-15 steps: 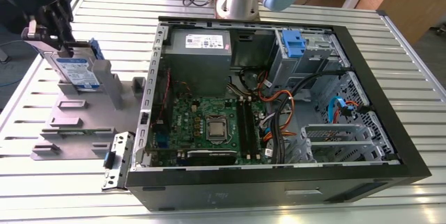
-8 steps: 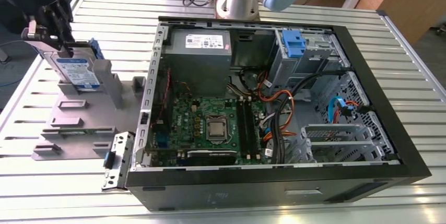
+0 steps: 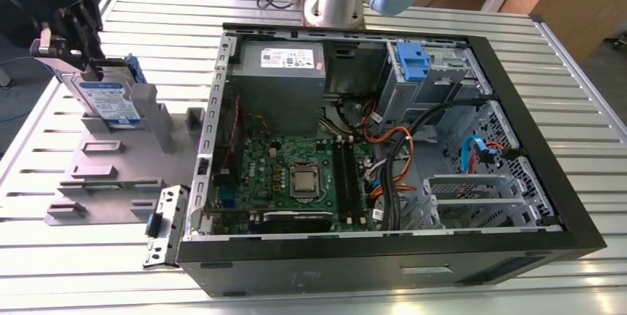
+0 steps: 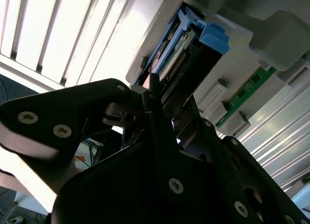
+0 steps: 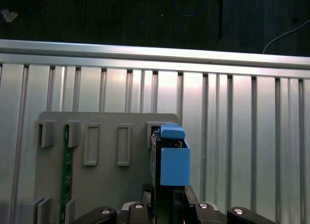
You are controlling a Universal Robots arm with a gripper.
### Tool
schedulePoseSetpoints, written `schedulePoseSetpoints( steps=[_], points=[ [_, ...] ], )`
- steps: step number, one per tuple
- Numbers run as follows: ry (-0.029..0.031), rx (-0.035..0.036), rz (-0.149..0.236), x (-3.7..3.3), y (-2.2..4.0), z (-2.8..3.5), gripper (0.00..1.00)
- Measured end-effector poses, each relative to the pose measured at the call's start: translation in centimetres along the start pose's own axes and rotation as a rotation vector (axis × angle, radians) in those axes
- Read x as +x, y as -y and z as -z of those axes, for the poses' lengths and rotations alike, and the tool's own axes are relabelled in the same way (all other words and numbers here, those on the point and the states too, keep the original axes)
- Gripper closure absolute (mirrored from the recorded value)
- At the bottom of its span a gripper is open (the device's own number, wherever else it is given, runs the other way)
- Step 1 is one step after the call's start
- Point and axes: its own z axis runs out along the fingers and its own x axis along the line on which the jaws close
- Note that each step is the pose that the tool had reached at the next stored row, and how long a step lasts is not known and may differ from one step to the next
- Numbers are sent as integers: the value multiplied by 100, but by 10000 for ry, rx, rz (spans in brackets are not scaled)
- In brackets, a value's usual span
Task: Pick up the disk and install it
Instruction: 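Pick up the disk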
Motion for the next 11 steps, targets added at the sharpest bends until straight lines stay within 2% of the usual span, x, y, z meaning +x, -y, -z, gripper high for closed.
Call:
schedulePoseSetpoints(
  steps=[5,8,11],
  points=[
    [0,1,-1,0,0,-1,65],
    [13,14,-244,0,1,-2,65],
    [14,14,-248,0,1,-2,65]
  ],
)
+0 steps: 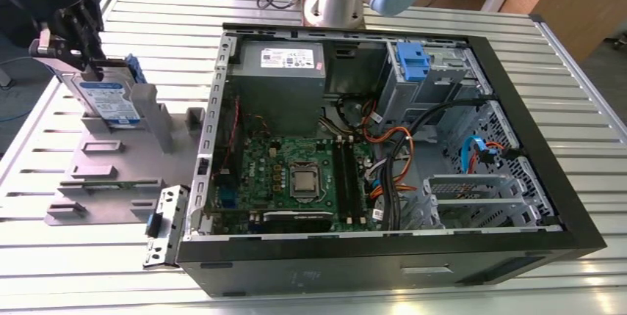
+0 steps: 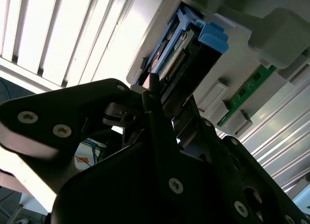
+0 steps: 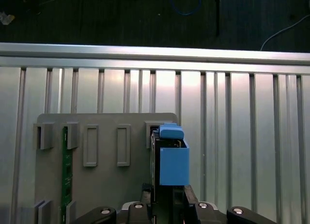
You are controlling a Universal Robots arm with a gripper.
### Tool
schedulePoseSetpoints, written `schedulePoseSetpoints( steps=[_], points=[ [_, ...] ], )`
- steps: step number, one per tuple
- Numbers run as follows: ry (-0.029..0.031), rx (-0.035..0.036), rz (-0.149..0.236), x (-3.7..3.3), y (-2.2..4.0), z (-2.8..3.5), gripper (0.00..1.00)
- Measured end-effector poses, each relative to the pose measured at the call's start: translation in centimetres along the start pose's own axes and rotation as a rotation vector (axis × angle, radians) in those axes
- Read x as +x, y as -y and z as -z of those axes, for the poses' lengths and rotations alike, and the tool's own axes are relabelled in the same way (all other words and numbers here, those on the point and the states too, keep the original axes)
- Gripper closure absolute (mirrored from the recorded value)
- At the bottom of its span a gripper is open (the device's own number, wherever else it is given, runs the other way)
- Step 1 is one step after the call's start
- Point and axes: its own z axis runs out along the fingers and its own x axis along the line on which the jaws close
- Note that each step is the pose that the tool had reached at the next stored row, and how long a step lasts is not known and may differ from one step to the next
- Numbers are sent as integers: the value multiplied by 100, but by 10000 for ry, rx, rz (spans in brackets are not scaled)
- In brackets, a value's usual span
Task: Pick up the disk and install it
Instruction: 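Pick up the disk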
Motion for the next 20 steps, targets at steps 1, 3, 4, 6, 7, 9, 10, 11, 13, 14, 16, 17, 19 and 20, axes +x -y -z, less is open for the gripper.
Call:
schedulePoseSetpoints(
  steps=[1,3,4,6,7,9,10,11,13,14,16,17,19,20],
  points=[
    [0,0,-1,0,0,0,65],
    [0,0,-3,0,0,0,65],
    [0,0,-5,0,0,0,65],
    [0,1,-7,0,0,0,65],
    [0,0,-8,0,0,0,65],
    [0,0,-10,0,0,0,65],
    [1,1,-13,0,0,0,65],
    [1,0,-14,0,0,0,65],
    [1,1,-16,0,0,0,65],
    [1,1,-16,0,-1,5,65],
    [2,3,-17,-2,-3,44,65],
    [1,1,-17,-4,-4,65,65],
    [1,1,-16,-5,-5,88,65],
    [2,3,-16,-5,-5,87,65]
  ],
)
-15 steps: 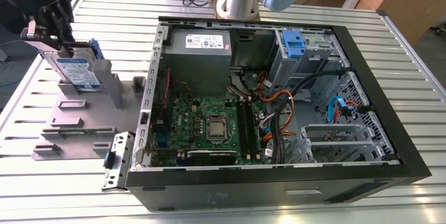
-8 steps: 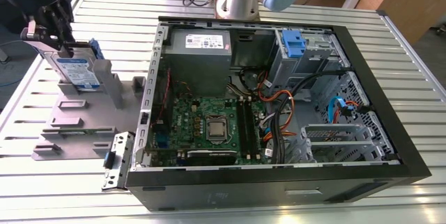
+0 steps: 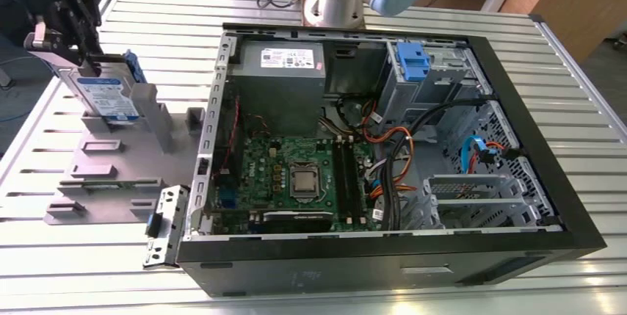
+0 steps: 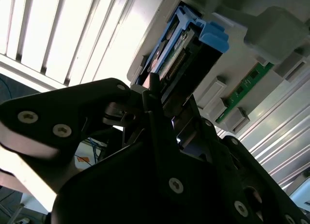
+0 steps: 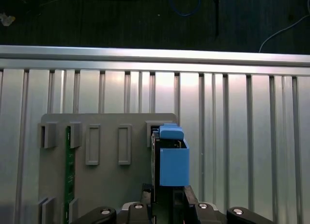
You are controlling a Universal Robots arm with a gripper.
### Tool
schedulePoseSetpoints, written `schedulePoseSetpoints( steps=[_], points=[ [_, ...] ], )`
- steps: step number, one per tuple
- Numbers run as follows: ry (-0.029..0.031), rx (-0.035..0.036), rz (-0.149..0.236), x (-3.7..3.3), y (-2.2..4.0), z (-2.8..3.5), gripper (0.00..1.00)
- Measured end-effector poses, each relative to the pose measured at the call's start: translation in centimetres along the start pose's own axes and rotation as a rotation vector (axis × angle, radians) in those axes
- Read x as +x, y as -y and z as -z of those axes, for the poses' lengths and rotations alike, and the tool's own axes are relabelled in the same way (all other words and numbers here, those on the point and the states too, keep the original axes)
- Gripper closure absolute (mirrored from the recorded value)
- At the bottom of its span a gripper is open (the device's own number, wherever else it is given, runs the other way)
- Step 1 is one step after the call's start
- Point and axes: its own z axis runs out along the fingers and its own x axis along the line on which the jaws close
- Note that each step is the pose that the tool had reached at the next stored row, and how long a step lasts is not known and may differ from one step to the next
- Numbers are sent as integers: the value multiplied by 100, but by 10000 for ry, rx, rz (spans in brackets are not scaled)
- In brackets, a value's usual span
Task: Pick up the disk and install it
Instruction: 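Pick up the disk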
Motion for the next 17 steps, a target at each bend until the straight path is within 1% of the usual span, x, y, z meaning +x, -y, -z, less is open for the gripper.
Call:
schedulePoseSetpoints(
  steps=[13,15,17],
  points=[
    [-4,-2,-1,0,0,7,65],
    [-19,-7,-1,-1,-1,27,65],
    [-25,-2,-1,-4,-3,62,65]
  ],
)
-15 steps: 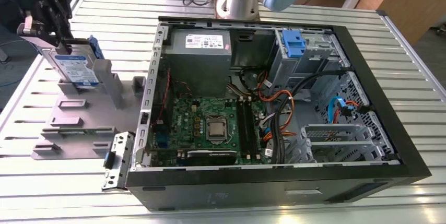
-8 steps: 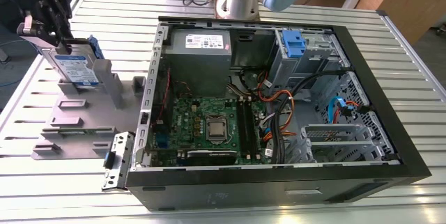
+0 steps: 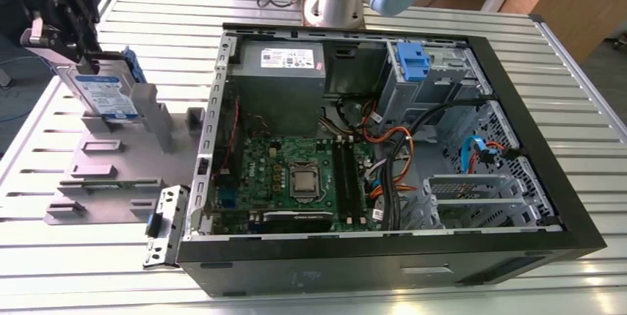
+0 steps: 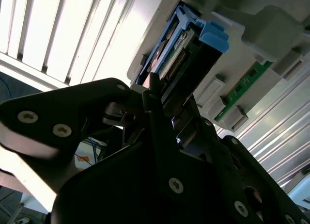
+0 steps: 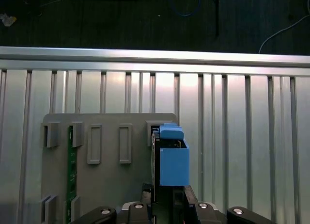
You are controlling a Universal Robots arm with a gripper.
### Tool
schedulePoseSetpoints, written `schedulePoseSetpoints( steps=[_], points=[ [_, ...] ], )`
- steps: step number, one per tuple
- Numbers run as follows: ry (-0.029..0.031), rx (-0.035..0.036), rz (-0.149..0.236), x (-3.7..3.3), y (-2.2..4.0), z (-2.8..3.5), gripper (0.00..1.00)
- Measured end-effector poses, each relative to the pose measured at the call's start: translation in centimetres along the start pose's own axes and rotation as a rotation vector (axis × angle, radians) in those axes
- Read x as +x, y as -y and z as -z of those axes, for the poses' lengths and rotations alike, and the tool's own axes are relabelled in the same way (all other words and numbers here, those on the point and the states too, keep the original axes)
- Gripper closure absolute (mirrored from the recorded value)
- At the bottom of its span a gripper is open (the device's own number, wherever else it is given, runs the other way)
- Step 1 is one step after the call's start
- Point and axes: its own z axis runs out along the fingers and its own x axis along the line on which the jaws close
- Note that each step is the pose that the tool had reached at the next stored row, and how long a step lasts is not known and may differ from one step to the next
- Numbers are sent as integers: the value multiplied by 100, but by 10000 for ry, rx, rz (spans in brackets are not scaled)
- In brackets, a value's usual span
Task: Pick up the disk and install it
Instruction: 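Pick up the disk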
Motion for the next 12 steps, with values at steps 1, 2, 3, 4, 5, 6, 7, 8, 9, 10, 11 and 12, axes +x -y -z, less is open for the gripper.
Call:
schedulePoseSetpoints(
  steps=[1,2,3,4,5,6,7,8,9,10,11,12],
  points=[
    [-10,-1,-1,-1,-1,17,65],
    [-30,2,-2,-2,-1,19,65],
    [-77,5,-6,-2,-1,17,65],
    [-174,2,-11,-2,-1,19,65],
    [-270,0,-16,-2,-1,20,65],
    [-328,2,-19,-2,-1,19,65],
    [-342,2,-20,-1,-1,19,65],
    [-343,2,-19,-1,-1,19,65],
    [-344,1,-19,-1,-1,19,65],
    [-344,1,-25,-1,-1,19,65],
    [-344,1,-44,-1,-1,19,65],
    [-343,1,-64,-1,-1,19,65]
  ],
)
